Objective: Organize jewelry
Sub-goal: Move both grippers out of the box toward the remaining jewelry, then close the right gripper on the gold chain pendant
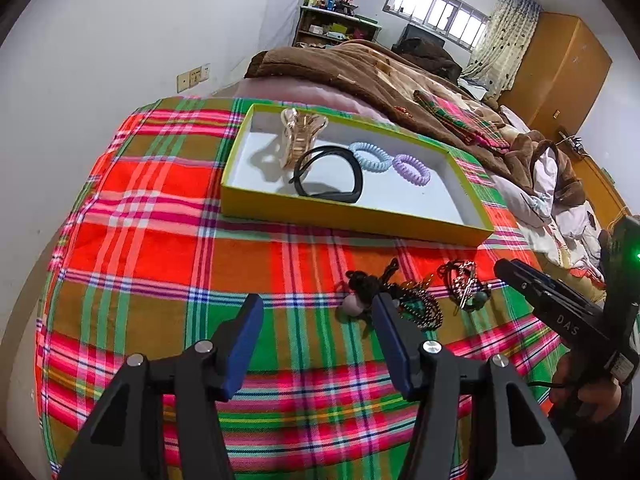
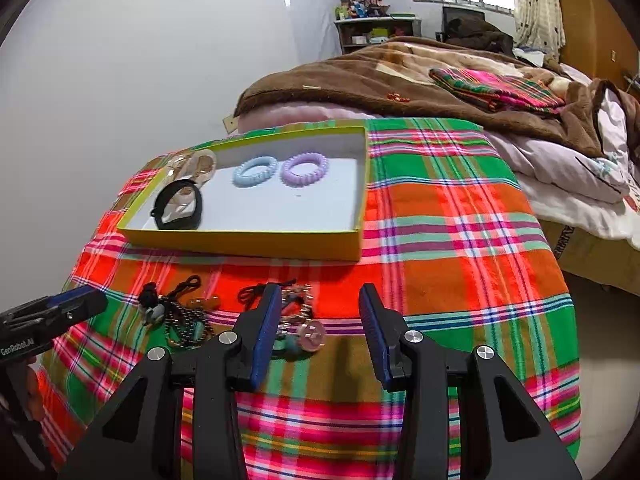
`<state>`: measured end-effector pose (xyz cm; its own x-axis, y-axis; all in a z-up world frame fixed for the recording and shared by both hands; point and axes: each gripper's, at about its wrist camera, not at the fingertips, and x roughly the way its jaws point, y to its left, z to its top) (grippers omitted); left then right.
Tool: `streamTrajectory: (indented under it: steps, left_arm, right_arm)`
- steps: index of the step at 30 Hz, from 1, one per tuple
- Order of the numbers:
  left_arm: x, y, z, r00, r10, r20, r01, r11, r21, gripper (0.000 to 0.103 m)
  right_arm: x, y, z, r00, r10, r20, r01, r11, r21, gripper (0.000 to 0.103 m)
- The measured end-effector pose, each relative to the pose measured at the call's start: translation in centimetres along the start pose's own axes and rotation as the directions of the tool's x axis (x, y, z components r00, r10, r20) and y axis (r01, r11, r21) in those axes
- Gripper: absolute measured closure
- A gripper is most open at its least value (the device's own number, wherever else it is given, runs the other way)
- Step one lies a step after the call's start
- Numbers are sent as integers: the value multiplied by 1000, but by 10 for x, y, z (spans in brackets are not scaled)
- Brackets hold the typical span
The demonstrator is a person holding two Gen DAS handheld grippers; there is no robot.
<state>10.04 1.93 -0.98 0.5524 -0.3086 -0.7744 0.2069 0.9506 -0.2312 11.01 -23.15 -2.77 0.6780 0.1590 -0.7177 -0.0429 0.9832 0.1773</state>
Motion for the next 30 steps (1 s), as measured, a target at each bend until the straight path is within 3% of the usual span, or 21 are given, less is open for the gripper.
streamTrajectory:
  steps: [10,19,22,30]
  left_arm:
    - [3,7,-7,1000,16,-16,-16,1000,-12,44]
    - [5,7,-7,1000,17,-24,-17,1000,-8,44]
    - [5,7,-7,999,19,-27,-19,1000,-6,44]
    - [6,2,-6,999,15,-32,-15,1000,5,44]
  right_arm:
    - [19,22,-5,998,-8,-58,5,998,-59,62]
    - [26,34,-6,997,-42,-61,34,991,-127,79]
    - [25,34,-7,997,-62,-50,54,988,-143,90]
    - [21,33,-5,996,-82,-31,75,983,-167,93]
